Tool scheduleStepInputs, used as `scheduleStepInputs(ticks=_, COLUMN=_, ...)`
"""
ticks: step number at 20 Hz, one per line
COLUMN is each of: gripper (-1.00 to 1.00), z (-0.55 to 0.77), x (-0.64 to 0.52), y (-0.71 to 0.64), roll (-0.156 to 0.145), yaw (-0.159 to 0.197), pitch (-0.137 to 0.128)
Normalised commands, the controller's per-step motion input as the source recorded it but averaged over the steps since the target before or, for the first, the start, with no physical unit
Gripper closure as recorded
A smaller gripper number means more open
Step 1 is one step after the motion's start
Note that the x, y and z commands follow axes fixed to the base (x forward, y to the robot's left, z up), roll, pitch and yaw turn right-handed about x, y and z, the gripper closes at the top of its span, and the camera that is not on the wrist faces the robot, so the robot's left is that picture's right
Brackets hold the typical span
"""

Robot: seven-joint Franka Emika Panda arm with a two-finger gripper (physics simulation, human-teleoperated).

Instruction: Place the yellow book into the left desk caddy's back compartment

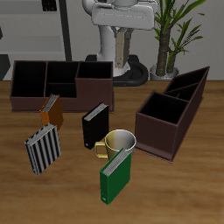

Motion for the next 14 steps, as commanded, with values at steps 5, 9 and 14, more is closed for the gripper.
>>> scheduleStepInputs(ticks=5, gripper=1.00, z=-0.07, x=-0.02, y=0.35, roll=0.042, yaw=-0.042, pitch=0.022)
scheduleStepInputs(ticks=9, gripper=1.00, z=-0.04, x=-0.06, y=0.26, roll=0.030, yaw=-0.021, pitch=0.002)
scheduleStepInputs(ticks=14, gripper=1.00, z=-0.04, x=0.00, y=0.21, roll=0.011, yaw=-0.016, pitch=0.013)
